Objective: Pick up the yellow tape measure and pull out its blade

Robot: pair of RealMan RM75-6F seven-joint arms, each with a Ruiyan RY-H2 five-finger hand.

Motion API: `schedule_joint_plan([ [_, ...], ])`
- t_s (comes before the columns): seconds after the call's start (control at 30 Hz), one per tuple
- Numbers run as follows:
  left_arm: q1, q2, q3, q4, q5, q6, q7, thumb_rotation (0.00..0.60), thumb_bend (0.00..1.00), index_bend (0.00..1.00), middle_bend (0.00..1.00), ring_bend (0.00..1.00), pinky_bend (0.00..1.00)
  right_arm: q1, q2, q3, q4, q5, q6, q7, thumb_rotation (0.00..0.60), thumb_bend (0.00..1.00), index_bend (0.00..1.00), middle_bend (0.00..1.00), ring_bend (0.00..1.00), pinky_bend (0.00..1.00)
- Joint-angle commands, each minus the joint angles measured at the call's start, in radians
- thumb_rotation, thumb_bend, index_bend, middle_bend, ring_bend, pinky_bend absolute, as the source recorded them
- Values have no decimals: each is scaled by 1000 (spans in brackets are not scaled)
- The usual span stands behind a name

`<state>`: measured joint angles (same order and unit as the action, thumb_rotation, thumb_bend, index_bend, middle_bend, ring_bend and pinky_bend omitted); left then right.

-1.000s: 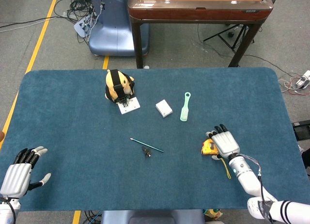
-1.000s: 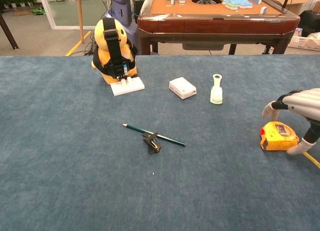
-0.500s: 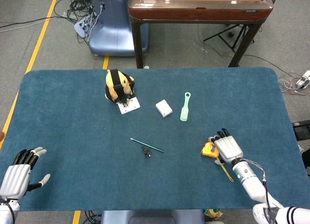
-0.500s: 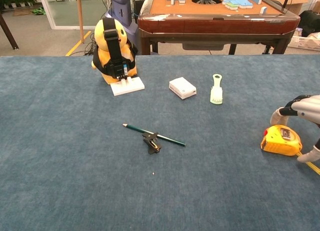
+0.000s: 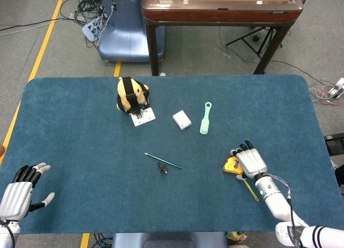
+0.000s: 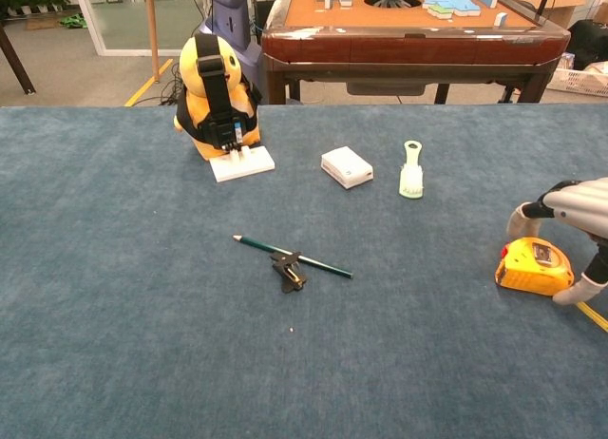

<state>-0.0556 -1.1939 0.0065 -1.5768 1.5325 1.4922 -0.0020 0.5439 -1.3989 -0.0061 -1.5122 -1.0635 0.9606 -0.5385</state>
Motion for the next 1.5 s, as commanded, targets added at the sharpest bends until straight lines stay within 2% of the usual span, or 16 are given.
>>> schedule_joint_plan([
  [0.03, -2, -3, 0, 5, 1, -3, -4, 600, 202, 208, 173, 130, 60, 1, -2, 2, -1, -1, 0, 1, 600, 204, 311, 345, 174, 48],
  [0.27, -9, -8, -3, 18, 0, -14, -14, 600, 202, 208, 173, 130, 60, 8, 3, 2, -9, 9, -12, -11, 600, 480, 422, 433, 234, 48],
  [0.57, -84, 2, -37, 6, 18, -79, -44, 600, 202, 210, 173, 130, 60, 27, 25, 41, -81, -22, -19, 57, 600, 748, 582, 592, 384, 48],
  [0.93, -218, -31, -128, -58, -62, -225, -164, 600, 203, 200, 169, 131, 60, 90, 68, 136, -237, 2, 12, 36, 600, 794, 669, 683, 490, 119],
  [1.1, -283, -63, -177, -102, -113, -297, -246, 600, 202, 134, 167, 136, 60, 142, 72, 172, -291, 72, 9, -30, 600, 808, 691, 701, 517, 132],
  [1.27, -348, -106, -213, -115, -148, -352, -256, 600, 202, 40, 158, 136, 60, 214, 49, 206, -314, 169, 10, -115, 600, 822, 710, 720, 551, 144],
  [1.33, -365, -123, -219, -116, -160, -366, -244, 600, 202, 7, 131, 129, 60, 239, 38, 212, -326, 198, 19, -148, 600, 828, 712, 725, 561, 146],
  [1.5, -406, -165, -234, -133, -218, -409, -220, 600, 203, 0, 40, 90, 60, 302, -12, 223, -354, 282, 74, -248, 600, 830, 720, 734, 583, 146],
])
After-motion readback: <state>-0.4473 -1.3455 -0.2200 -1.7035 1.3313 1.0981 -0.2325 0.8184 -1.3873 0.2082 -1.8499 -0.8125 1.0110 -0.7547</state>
